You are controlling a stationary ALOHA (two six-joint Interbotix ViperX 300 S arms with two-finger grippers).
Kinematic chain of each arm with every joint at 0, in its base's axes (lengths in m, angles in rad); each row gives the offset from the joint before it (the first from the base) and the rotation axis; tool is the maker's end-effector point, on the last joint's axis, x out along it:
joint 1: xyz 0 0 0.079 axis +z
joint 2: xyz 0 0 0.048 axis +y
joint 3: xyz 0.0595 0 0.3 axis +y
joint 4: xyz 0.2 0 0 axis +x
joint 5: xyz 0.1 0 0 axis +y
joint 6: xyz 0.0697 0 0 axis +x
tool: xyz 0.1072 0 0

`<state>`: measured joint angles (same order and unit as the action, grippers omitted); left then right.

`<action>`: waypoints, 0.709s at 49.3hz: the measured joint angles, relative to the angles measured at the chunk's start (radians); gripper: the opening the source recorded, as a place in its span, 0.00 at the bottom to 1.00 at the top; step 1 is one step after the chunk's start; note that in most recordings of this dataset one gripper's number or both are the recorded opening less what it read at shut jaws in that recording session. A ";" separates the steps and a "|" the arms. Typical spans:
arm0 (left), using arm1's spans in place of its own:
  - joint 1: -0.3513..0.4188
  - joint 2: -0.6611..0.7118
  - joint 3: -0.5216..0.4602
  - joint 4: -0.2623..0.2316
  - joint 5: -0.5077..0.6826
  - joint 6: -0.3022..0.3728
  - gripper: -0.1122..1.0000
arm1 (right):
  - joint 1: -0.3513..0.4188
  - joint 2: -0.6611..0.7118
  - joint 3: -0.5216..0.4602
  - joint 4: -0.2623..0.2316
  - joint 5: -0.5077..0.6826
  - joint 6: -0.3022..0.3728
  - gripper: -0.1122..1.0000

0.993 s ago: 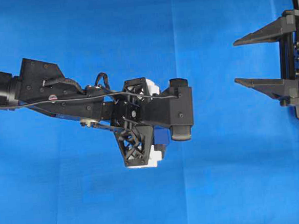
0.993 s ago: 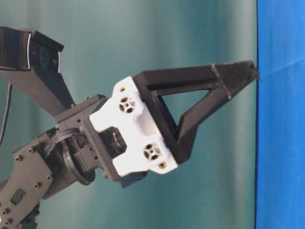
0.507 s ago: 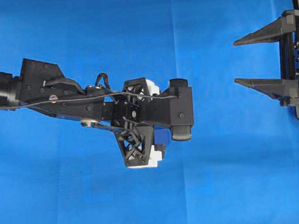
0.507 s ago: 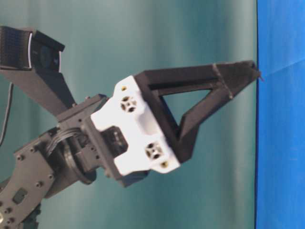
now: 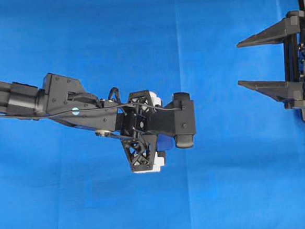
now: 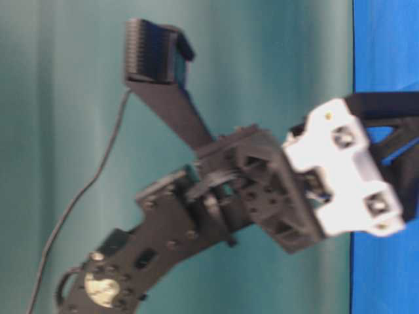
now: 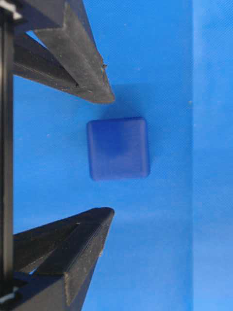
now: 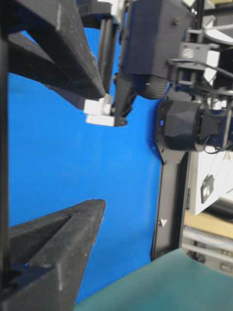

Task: Handover the blue block to the right arm after grasping it with the left arm, then place it in the designated position.
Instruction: 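Close the left gripper on the blue cube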

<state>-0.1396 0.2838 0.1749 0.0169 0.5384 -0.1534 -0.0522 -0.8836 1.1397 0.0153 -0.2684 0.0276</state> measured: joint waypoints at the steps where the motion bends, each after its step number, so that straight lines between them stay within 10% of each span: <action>1: -0.002 0.003 0.006 0.000 -0.011 -0.002 0.93 | 0.000 0.000 0.000 -0.002 0.000 0.000 0.98; 35: 0.000 0.133 0.023 0.002 -0.110 -0.002 0.93 | 0.000 0.009 0.000 -0.002 0.002 0.000 0.98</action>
<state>-0.1396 0.4172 0.1979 0.0184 0.4280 -0.1549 -0.0522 -0.8744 1.1397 0.0138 -0.2669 0.0276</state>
